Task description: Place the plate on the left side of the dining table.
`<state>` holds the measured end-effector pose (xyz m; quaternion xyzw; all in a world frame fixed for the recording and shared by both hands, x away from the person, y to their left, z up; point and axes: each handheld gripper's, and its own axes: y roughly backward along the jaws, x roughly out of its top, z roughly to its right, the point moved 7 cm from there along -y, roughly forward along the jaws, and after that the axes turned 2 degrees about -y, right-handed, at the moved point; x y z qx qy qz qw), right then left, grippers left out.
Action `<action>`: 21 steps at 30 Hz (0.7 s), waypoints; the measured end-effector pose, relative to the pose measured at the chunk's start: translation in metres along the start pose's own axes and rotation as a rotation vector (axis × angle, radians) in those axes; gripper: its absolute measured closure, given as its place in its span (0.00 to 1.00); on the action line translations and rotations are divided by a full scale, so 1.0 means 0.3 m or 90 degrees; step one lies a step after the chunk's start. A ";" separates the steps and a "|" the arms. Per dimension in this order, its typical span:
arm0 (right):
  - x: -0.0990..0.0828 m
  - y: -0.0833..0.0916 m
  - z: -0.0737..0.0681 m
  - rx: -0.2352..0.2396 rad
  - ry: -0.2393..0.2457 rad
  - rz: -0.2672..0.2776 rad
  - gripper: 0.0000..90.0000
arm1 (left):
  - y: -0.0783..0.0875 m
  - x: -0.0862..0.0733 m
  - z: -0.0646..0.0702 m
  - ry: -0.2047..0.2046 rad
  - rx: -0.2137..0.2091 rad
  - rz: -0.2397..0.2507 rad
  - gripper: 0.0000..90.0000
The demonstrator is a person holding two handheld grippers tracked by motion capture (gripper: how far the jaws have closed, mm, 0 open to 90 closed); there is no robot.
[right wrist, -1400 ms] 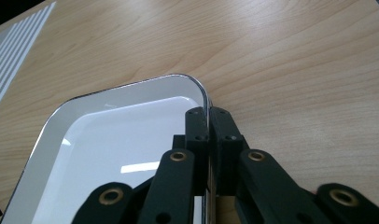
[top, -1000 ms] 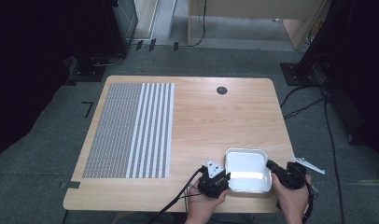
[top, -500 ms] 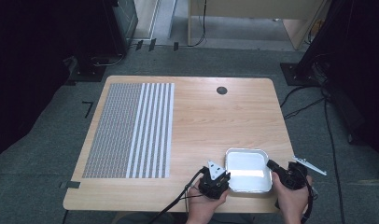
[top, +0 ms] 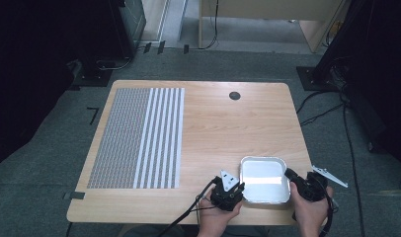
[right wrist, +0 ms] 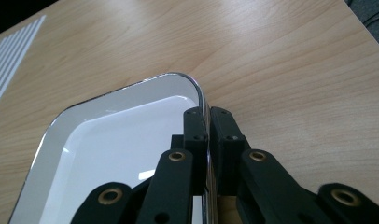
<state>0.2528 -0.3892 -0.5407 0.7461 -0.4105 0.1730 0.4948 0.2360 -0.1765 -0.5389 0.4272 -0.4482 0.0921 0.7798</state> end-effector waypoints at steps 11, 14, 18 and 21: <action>0.010 0.011 0.035 0.046 -0.042 -0.007 0.96 | -0.009 -0.009 0.015 -0.005 -0.003 -0.005 0.88; 0.003 0.003 0.022 0.053 -0.033 -0.017 0.97 | -0.007 -0.009 0.014 -0.004 -0.007 -0.005 0.89; -0.002 -0.004 0.015 0.041 -0.022 -0.020 0.99 | -0.005 -0.006 0.013 -0.004 -0.010 -0.002 0.89; -0.002 -0.004 0.013 0.037 -0.017 -0.019 0.99 | -0.008 -0.010 0.013 -0.006 -0.006 -0.006 0.89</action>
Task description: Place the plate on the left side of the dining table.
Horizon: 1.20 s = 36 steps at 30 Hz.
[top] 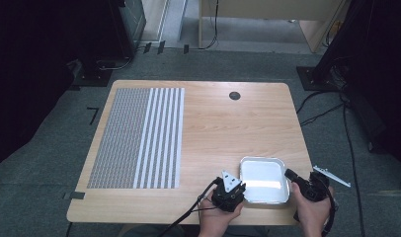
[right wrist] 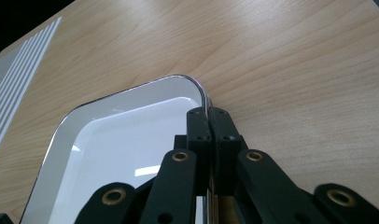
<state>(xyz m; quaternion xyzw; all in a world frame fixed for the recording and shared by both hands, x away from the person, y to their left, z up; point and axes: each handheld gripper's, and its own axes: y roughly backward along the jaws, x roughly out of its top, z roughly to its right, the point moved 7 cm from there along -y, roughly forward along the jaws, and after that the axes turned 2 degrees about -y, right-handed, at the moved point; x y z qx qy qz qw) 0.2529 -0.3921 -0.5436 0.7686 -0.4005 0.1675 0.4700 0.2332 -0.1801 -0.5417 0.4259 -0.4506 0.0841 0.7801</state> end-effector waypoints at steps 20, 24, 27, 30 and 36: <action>0.030 0.042 -0.029 -0.056 0.037 0.055 1.00 | 0.026 0.027 0.006 0.002 0.011 0.031 0.82; 0.039 0.056 -0.007 -0.066 0.028 0.063 1.00 | 0.023 0.027 0.018 0.004 0.002 0.033 0.80; 0.036 0.053 0.000 -0.078 0.045 0.062 0.92 | 0.015 0.020 0.032 -0.001 -0.003 0.029 0.80; 0.035 0.042 -0.003 -0.096 0.073 0.060 0.88 | 0.004 0.014 0.043 -0.003 -0.007 0.024 0.79; 0.024 0.016 -0.005 -0.106 0.069 0.037 0.99 | -0.016 0.011 0.047 -0.001 -0.011 0.015 0.78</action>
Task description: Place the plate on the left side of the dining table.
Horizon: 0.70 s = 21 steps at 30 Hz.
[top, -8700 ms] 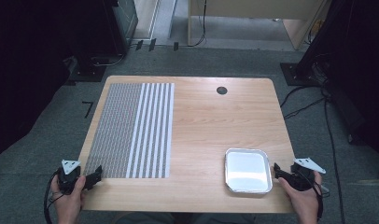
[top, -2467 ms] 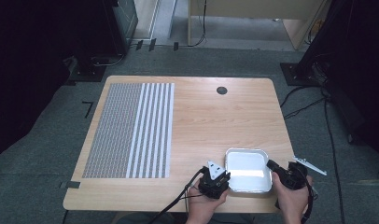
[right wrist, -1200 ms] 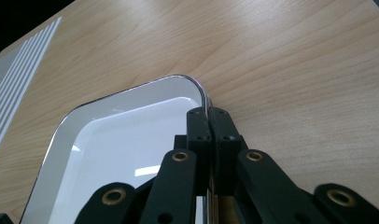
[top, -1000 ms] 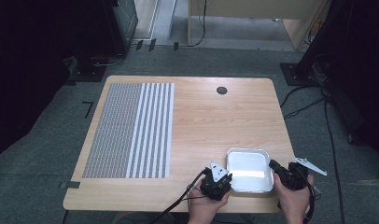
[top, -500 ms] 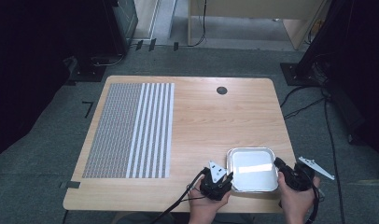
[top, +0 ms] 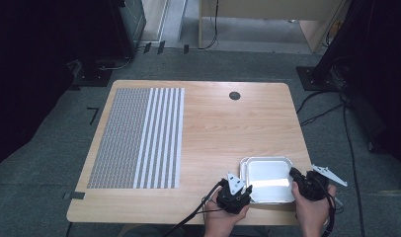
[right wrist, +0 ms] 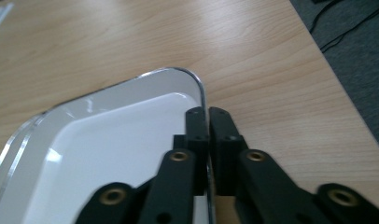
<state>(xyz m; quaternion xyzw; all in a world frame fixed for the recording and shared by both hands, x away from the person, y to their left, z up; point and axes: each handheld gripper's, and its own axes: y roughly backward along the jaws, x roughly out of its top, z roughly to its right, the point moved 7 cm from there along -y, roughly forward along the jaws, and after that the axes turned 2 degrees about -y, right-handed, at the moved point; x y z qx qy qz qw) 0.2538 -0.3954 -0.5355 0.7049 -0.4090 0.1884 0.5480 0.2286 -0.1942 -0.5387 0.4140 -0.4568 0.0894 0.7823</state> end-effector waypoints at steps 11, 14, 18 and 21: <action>0.009 0.020 0.002 0.037 -0.094 0.010 1.00 | 0.013 0.034 -0.024 0.039 -0.016 0.019 0.75; 0.011 0.030 -0.017 0.043 -0.098 0.020 1.00 | 0.024 0.043 -0.030 0.050 -0.023 0.019 0.81; 0.007 0.039 -0.048 0.045 -0.100 0.028 1.00 | 0.043 0.051 -0.047 0.040 -0.002 0.026 0.88; 0.003 0.046 -0.070 0.045 -0.097 0.034 1.00 | 0.061 0.054 -0.066 0.026 0.014 0.028 0.90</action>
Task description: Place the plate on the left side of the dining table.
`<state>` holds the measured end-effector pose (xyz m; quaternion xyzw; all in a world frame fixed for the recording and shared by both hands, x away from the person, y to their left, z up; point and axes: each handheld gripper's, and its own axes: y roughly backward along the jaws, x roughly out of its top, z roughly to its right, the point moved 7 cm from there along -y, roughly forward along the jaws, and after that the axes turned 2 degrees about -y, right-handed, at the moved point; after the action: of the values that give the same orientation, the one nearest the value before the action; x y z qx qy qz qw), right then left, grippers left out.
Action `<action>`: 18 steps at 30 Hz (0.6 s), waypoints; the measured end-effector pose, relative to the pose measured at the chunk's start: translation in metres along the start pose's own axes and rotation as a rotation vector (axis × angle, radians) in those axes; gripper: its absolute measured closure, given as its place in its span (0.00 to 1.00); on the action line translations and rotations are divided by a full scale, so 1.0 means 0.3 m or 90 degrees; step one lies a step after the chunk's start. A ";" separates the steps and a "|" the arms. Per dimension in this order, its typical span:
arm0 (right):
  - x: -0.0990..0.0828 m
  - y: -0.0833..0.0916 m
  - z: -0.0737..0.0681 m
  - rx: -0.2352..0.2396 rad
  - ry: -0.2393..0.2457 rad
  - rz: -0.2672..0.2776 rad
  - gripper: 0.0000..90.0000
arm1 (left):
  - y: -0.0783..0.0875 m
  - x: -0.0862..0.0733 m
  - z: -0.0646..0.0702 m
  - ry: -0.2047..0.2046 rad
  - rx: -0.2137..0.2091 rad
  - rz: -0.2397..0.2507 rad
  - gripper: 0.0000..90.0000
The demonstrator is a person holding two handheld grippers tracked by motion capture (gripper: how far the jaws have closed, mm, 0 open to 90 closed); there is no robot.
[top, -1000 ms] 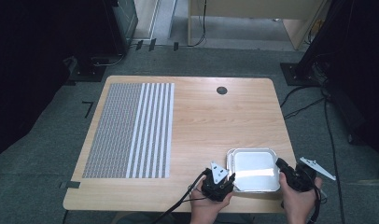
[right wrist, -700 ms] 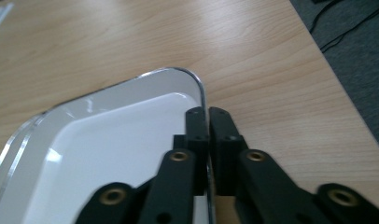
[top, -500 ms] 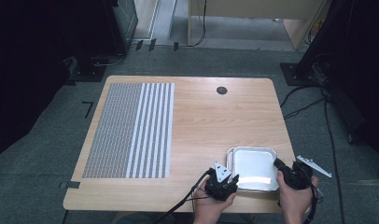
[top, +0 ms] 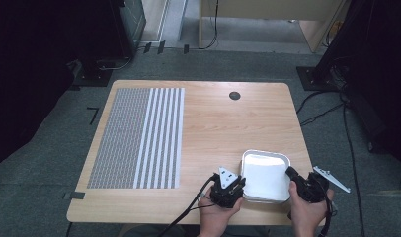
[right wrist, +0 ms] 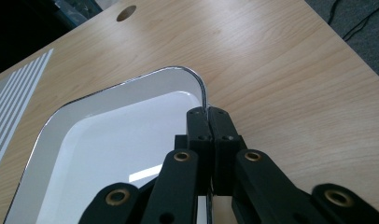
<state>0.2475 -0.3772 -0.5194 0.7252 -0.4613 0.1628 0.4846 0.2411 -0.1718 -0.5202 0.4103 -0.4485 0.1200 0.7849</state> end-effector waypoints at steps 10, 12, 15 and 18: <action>-0.034 -0.008 -0.087 -0.006 0.004 0.000 1.00 | 0.040 -0.001 -0.068 0.003 0.009 -0.002 0.93; -0.036 -0.011 -0.094 -0.005 0.004 0.000 1.00 | 0.050 0.002 -0.082 0.003 0.010 -0.001 0.93; -0.042 -0.018 -0.120 0.000 0.008 -0.002 1.00 | 0.069 0.009 -0.108 0.006 0.012 0.003 0.93; -0.048 -0.028 -0.152 0.010 0.008 -0.008 1.00 | 0.091 0.016 -0.140 0.012 0.012 0.006 0.94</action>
<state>0.2565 -0.3300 -0.5122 0.7308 -0.4521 0.1681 0.4830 0.2542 -0.1238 -0.5127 0.4147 -0.4420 0.1318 0.7844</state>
